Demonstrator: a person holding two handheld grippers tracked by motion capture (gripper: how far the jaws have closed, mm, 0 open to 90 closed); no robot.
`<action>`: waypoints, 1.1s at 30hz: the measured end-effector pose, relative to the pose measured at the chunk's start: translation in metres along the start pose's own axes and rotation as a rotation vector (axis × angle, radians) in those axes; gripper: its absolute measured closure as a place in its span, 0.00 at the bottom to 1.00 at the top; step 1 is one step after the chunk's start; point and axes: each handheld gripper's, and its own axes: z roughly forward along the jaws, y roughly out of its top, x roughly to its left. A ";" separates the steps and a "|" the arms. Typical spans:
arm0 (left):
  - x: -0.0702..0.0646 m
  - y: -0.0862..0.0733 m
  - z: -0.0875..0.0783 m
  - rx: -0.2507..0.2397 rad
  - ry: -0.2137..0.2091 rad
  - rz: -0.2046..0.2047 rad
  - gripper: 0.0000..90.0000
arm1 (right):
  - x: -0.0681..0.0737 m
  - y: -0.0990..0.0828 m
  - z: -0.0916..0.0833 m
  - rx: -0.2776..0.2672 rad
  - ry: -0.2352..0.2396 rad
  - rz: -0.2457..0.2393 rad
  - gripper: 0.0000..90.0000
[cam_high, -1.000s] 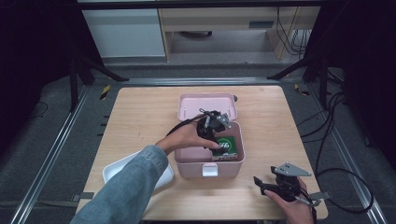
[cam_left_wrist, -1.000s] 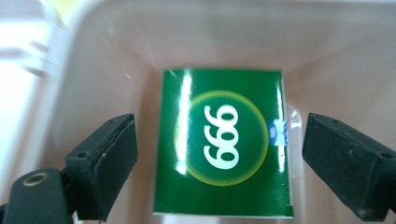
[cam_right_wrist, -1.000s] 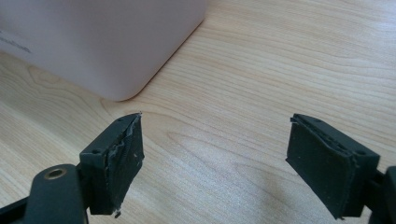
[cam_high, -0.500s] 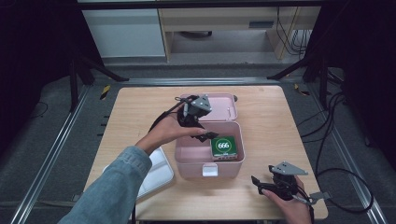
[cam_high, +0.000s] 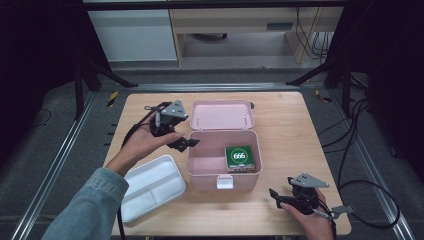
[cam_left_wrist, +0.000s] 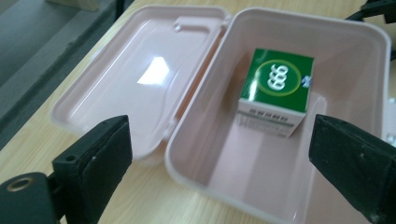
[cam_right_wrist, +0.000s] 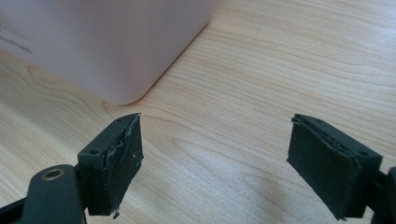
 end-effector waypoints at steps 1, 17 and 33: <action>0.001 -0.006 -0.005 0.008 0.025 -0.015 0.07 | 0.000 0.000 0.000 0.000 -0.001 0.000 0.20; 0.006 -0.099 -0.036 0.086 0.112 -0.146 0.09 | 0.000 0.000 0.005 0.008 0.004 0.002 0.20; -0.005 -0.136 -0.046 0.139 0.130 -0.154 0.10 | -0.005 -0.002 0.009 0.010 0.006 0.044 0.20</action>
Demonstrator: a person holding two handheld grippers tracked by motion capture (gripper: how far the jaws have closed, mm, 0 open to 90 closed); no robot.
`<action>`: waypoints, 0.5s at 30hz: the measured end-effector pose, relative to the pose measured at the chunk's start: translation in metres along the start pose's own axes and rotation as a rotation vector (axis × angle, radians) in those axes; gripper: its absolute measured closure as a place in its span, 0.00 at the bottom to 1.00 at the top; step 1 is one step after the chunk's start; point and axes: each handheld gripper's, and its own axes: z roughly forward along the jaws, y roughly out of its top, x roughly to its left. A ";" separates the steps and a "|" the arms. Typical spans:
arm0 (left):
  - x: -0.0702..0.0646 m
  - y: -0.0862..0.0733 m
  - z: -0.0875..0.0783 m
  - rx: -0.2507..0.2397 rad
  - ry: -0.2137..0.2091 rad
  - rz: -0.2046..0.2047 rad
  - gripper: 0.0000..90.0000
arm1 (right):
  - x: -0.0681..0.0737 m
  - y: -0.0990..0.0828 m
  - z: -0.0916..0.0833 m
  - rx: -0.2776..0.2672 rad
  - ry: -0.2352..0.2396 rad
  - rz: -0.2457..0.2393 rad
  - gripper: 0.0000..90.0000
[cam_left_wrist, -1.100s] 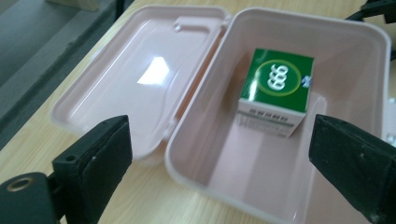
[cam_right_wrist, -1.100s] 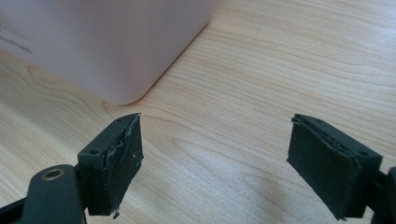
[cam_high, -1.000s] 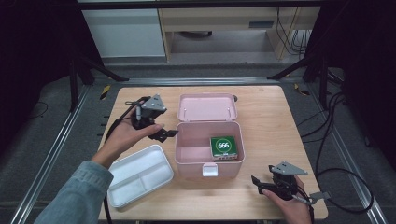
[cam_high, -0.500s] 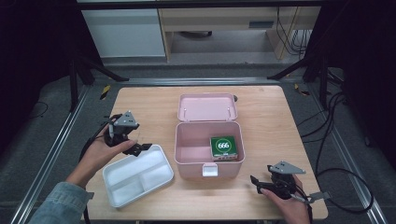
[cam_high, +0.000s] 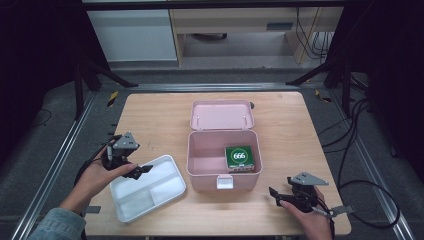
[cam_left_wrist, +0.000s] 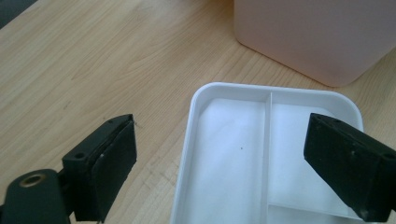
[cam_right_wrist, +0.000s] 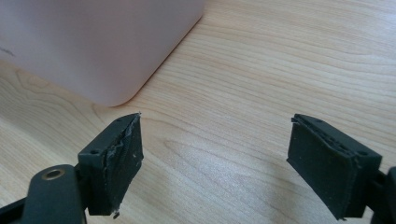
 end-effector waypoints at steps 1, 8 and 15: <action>0.000 0.000 0.000 0.002 0.006 0.003 0.11 | 0.000 0.000 0.001 0.003 0.000 -0.002 0.20; -0.010 -0.005 0.001 0.040 0.025 0.023 0.14 | 0.001 0.000 -0.006 -0.012 -0.009 -0.010 0.20; -0.025 -0.024 0.012 0.132 -0.005 0.062 0.32 | 0.000 0.002 -0.004 -0.016 -0.008 -0.008 0.20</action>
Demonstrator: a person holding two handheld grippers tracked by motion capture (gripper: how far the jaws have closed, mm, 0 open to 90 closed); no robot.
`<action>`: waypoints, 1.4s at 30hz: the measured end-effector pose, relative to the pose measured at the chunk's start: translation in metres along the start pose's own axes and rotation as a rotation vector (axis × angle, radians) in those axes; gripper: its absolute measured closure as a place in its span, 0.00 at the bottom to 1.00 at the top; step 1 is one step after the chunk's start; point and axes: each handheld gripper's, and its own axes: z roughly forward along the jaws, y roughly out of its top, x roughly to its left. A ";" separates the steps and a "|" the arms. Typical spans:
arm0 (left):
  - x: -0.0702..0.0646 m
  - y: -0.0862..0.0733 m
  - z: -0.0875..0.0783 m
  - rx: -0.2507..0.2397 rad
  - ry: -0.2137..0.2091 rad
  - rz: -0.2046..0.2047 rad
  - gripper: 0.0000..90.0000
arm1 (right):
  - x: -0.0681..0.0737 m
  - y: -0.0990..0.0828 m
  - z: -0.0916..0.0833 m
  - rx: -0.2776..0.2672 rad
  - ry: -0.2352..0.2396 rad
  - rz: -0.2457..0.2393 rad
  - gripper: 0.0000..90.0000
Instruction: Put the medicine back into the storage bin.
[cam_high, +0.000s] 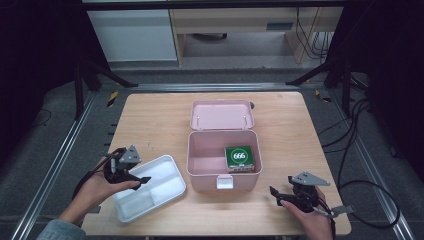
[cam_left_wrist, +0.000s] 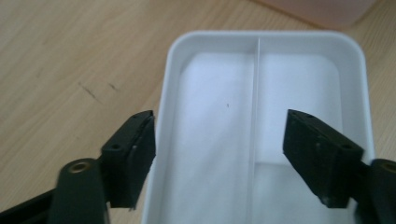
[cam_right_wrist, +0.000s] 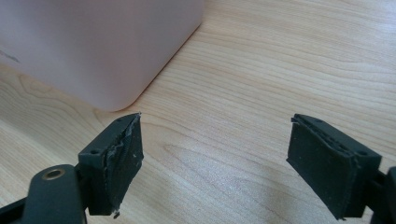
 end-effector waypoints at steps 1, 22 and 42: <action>-0.001 -0.001 0.000 0.002 -0.006 -0.005 0.35 | 0.000 0.000 0.001 0.003 0.000 0.001 0.20; -0.014 -0.041 0.020 0.093 -0.095 -0.016 0.74 | 0.000 -0.001 0.004 0.015 0.007 -0.001 0.21; -0.007 -0.031 0.036 0.163 -0.133 0.028 0.97 | 0.001 0.001 0.004 0.011 0.011 -0.011 0.22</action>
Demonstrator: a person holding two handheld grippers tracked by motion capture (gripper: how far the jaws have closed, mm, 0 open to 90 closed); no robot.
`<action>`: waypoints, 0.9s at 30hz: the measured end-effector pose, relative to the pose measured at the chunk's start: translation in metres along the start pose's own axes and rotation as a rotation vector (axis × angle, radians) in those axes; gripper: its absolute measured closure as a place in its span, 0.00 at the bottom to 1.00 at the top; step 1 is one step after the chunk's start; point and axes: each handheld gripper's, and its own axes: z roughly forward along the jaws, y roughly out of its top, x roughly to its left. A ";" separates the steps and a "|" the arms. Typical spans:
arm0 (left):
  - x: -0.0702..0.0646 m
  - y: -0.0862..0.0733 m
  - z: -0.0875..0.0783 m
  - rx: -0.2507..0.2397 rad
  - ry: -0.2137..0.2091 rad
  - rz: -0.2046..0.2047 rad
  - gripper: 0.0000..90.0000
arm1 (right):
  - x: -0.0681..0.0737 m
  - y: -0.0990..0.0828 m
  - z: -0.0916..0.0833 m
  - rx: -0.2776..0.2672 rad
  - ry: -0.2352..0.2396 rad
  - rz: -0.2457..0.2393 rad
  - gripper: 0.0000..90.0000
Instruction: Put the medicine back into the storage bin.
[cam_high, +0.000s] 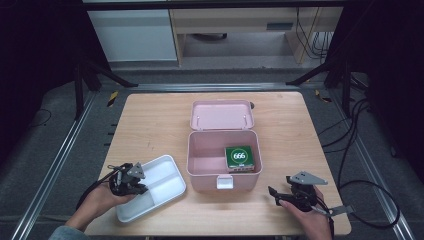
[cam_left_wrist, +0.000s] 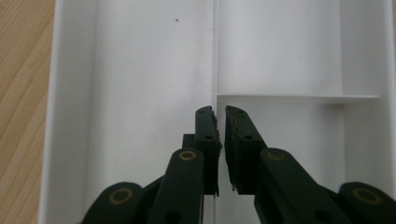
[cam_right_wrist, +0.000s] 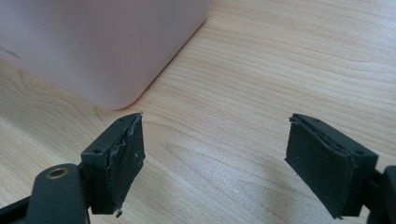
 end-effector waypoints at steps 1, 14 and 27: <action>0.001 0.000 0.000 -0.002 -0.006 -0.001 0.99 | 0.000 0.000 0.000 0.001 -0.001 0.001 0.22; 0.007 0.009 -0.023 -0.087 0.010 0.033 1.00 | -0.002 -0.002 0.003 0.011 -0.002 0.015 0.22; 0.028 0.044 -0.087 -0.147 0.081 0.074 1.00 | -0.003 0.003 0.006 0.000 0.004 0.007 0.22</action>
